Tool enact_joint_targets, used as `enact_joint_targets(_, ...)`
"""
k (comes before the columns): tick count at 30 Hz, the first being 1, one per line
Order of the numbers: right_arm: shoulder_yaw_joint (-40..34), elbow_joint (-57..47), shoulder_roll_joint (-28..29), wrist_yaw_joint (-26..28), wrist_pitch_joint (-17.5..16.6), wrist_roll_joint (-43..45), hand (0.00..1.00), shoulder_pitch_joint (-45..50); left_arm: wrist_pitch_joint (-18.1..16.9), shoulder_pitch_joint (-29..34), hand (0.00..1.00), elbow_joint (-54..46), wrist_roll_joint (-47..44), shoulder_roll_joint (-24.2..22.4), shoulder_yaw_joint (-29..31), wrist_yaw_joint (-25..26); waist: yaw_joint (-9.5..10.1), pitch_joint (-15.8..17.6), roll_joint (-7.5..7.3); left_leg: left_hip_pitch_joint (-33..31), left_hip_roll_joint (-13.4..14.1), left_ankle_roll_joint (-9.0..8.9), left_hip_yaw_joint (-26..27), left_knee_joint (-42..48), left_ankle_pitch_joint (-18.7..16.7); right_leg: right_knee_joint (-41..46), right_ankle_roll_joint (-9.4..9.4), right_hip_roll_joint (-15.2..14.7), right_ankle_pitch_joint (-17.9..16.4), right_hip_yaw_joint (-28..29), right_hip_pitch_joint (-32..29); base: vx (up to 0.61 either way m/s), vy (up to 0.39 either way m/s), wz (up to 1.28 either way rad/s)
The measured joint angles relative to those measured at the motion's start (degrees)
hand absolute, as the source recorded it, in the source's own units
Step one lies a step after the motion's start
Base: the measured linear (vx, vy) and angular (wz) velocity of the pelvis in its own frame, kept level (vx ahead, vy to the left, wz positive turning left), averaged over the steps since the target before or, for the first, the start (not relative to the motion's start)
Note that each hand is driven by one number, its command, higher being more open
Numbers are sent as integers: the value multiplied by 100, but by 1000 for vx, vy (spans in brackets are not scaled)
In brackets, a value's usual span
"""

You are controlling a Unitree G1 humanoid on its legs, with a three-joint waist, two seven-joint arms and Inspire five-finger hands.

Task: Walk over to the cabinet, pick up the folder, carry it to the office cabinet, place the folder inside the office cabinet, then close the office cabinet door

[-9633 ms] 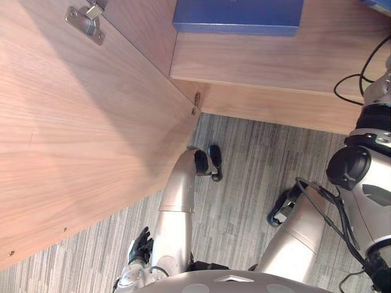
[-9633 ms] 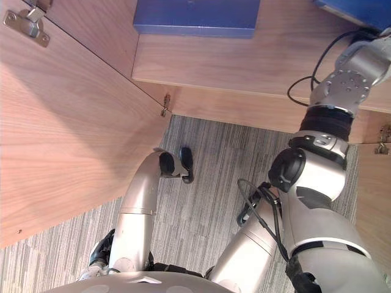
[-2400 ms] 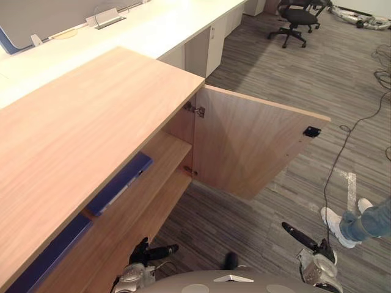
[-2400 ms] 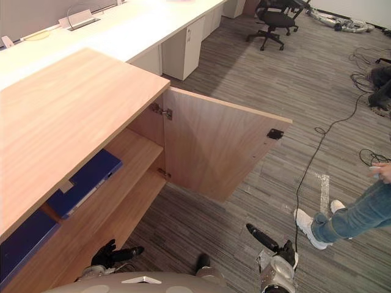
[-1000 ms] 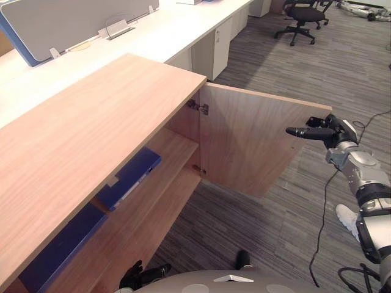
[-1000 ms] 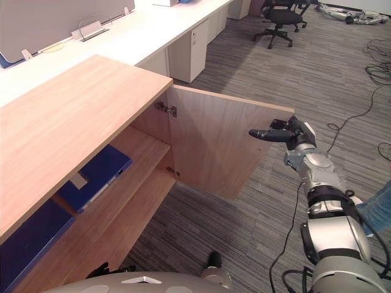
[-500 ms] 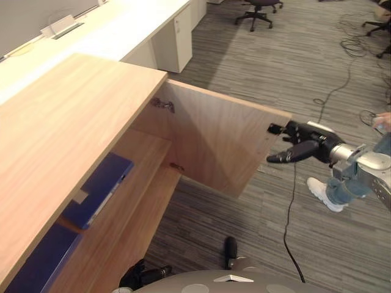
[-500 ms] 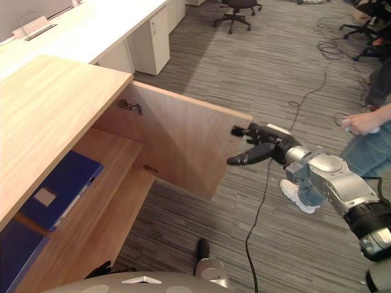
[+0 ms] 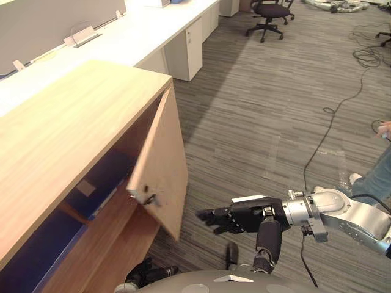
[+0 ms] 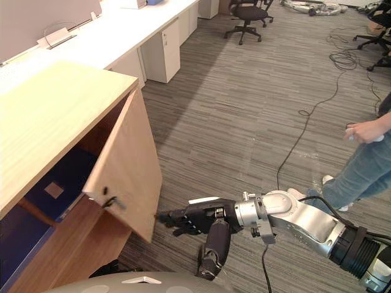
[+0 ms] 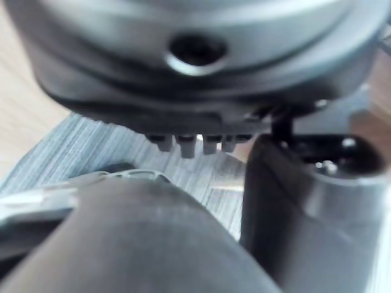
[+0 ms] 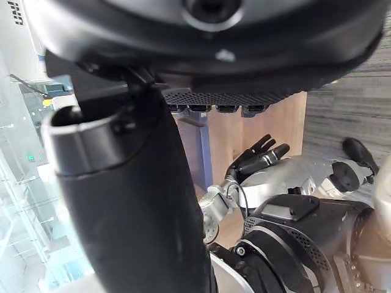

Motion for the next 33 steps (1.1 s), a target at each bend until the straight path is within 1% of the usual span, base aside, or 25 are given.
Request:
enact_joint_targets(2,9,64,12,50,8,-57,100,142,-12,-4,100,-1,0,31,0,-11,21,-14,-43,-8,-5,-30,-6,4,9,0,-20,-6,15,-11,-1,20,89,2)
enact_joint_targets(4,4,345,24,64,8,-112,100,310,-11,-3,100,10,0,79,-4,-33,62,-69,-120,-24,-31,-60,-17,15,25,0,-31,-46,27,-27,0,26,103,5)
enact_joint_targets(6,-5,608,89,68,6,-187,100,457,-15,-4,100,10,0,106,-13,-52,91,-103,-156,-54,-58,-62,-66,22,26,0,-22,-80,48,-57,1,29,102,14)
enact_joint_targets(7,-71,982,258,62,3,-369,100,647,-16,-9,100,9,-2,133,-107,-77,104,-105,-177,-58,-93,-91,-136,11,43,-1,-20,-103,48,-109,29,26,94,21)
enact_joint_targets(9,-168,1438,513,33,-4,-674,100,821,-16,-8,100,4,-8,140,-150,-93,114,-104,-177,-55,-128,-91,-177,13,43,-2,-14,-158,47,-136,64,14,96,17)
enact_joint_targets(11,-469,2321,1107,-128,-49,-1193,100,1023,-16,-8,100,-14,-12,150,-236,-95,129,-94,-161,-63,-198,-90,-236,11,43,-2,33,-236,45,-174,86,0,130,14)
enact_joint_targets(12,-545,2566,1267,-191,-78,-1311,100,1041,-14,-7,100,-16,-14,148,-252,-95,125,-85,-148,-62,-208,-90,-248,12,43,-2,41,-261,45,-185,96,-11,90,12)
enact_joint_targets(15,-1273,4143,2452,-715,-390,-2447,100,1126,11,-8,100,-43,-39,149,-393,-94,108,-54,-70,-50,-239,-84,-365,17,42,-3,96,-338,2,-291,179,-16,58,17)
enact_joint_targets(16,-1598,4702,2911,-996,-460,-2796,100,1114,13,-10,100,-43,-57,134,-401,-90,108,-51,-54,-50,-247,-82,-407,20,42,-3,110,-358,-18,-322,200,-11,57,22)
enact_joint_targets(17,-2140,5500,3552,-1393,-540,-3197,100,1050,21,-17,100,-45,-72,121,-433,-82,104,-32,-20,-53,-250,-79,-480,25,43,-3,115,-377,-36,-399,243,-10,37,23)
enact_joint_targets(18,-2438,5910,3855,-1601,-585,-3405,100,989,31,-25,100,-44,-87,115,-462,-68,98,-18,2,-53,-252,-77,-521,27,42,-3,126,-386,-48,-436,269,-11,21,30)
enact_joint_targets(19,-3110,6651,4393,-2010,-644,-3780,100,902,44,-49,100,-45,-139,89,-533,-20,119,5,42,-61,-263,-66,-606,29,34,-3,141,-407,-70,-496,307,-9,15,28)
enact_joint_targets(20,-3481,7020,4643,-2234,-650,-3977,100,833,48,-56,100,-46,-146,73,-574,22,122,12,75,-68,-271,-45,-657,31,23,-2,145,-429,-92,-555,336,2,37,45)
enact_joint_targets(21,-4342,7768,5099,-2732,-653,-4204,100,693,75,-82,100,-43,-187,26,-632,92,113,29,147,-79,-302,-17,-802,33,18,-2,160,-483,-132,-693,419,16,61,63)
enact_joint_targets(22,-5205,8360,5418,-3195,-650,-4171,100,646,88,-110,100,-44,-227,-27,-700,152,118,38,264,-75,-335,-6,-983,42,21,-1,208,-550,-166,-851,540,28,70,71)
enact_joint_targets(23,-5487,8569,5526,-3427,-637,-4097,100,658,90,-115,100,-44,-235,-60,-756,180,119,39,318,-71,-358,1,-1084,44,32,0,240,-583,-173,-952,614,47,71,83)
enact_joint_targets(24,-5836,8827,5700,-3828,-612,-3749,100,771,114,-177,100,-45,-234,-115,-825,250,115,39,402,-54,-420,28,-1293,39,55,29,289,-667,-181,-1134,766,74,76,91)
enact_joint_targets(25,-6082,8959,5842,-4074,-608,-3417,100,937,167,-224,100,-44,-217,-126,-905,290,114,54,459,-28,-504,85,-1520,29,98,32,342,-776,-193,-1357,933,73,81,96)
enact_joint_targets(26,-6161,8985,5906,-4258,-644,-3274,100,1030,177,-238,100,-49,-174,-137,-963,307,113,49,474,-25,-561,118,-1640,12,120,35,389,-842,-205,-1481,1012,76,98,108)
enact_joint_targets(27,-6476,8977,5961,-4483,-718,-2950,100,1160,178,-265,100,-61,-45,-128,-1129,334,88,49,475,-25,-719,201,-1903,-15,172,81,485,-1025,-240,-1739,1164,56,120,116)
enact_joint_targets(28,-6739,8976,5975,-4642,-717,-2681,100,1279,183,-314,100,-83,10,-107,-1266,355,85,50,477,-26,-891,299,-2147,-37,237,398,605,-1273,-376,-1960,1201,56,133,119)
enact_joint_targets(29,-6816,8977,5974,-4715,-717,-2536,100,1344,184,-317,100,-126,21,-101,-1315,358,83,51,474,-21,-974,349,-2262,-54,272,600,645,-1423,-465,-2058,1206,49,162,107)
enact_joint_targets(30,-6908,8973,5999,-4796,-721,-2352,100,1463,178,-313,100,-219,46,-75,-1365,379,101,69,435,22,-1131,438,-2446,-97,333,972,711,-1732,-610,-2194,1210,42,183,93)
enact_joint_targets(31,-7005,8961,6081,-4883,-760,-2229,100,1533,178,-309,100,-236,42,-50,-1374,429,101,88,388,22,-1306,502,-2597,-90,376,1268,719,-2003,-700,-2302,1216,30,191,81)
enact_joint_targets(33,-7080,8824,6158,-4978,-875,-2064,100,1665,179,-294,100,-253,3,-8,-1379,520,100,120,320,3,-1461,564,-2739,-97,415,1485,682,-2221,-722,-2299,1205,4,162,49)
